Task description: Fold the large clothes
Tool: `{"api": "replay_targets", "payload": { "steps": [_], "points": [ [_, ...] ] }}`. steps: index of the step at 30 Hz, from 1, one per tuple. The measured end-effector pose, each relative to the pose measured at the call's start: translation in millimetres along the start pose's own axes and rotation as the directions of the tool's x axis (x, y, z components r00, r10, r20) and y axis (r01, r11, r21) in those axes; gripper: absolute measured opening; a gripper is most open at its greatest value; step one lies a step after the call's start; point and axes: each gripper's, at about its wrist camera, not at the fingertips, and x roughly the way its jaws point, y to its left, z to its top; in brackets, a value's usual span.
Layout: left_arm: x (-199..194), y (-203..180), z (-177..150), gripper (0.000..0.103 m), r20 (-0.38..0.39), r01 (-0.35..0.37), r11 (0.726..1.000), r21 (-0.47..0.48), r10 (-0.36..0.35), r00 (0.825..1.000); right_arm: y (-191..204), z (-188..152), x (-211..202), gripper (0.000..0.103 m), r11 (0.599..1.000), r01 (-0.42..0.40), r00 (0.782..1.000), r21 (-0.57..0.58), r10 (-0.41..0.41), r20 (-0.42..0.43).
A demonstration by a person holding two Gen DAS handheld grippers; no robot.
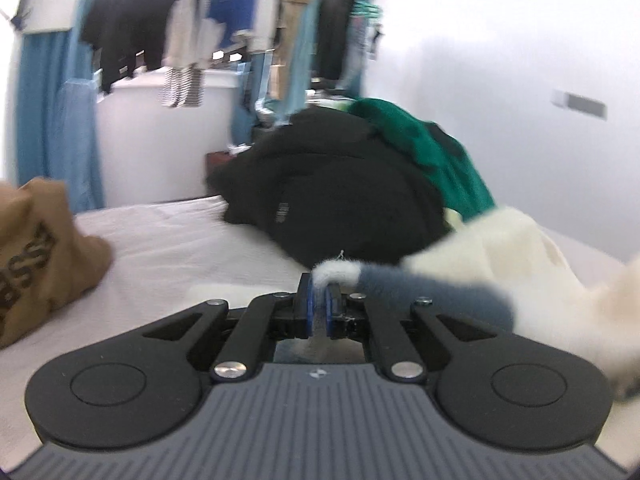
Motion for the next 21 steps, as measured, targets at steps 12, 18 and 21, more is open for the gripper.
{"api": "replay_targets", "payload": {
  "steps": [12, 18, 21],
  "points": [
    [13.7, 79.5, -10.8, 0.006, -0.188, -0.154, 0.964, -0.215, 0.114, 0.975, -56.0, 1.3, -49.6, 0.017, 0.984, 0.172, 0.985, 0.054, -0.173, 0.007],
    [51.0, 82.1, -29.2, 0.006, -0.309, -0.226, 0.958, -0.176, 0.164, 0.937, -57.7, -2.2, -11.4, 0.018, 0.967, 0.255, 0.964, -0.005, -0.254, -0.075],
    [57.1, 86.3, -34.8, 0.007, -0.339, -0.233, 0.954, -0.188, 0.160, 0.927, -63.9, -7.4, 7.2, 0.019, 0.960, 0.281, 0.952, -0.002, -0.279, -0.127]
  ]
}}
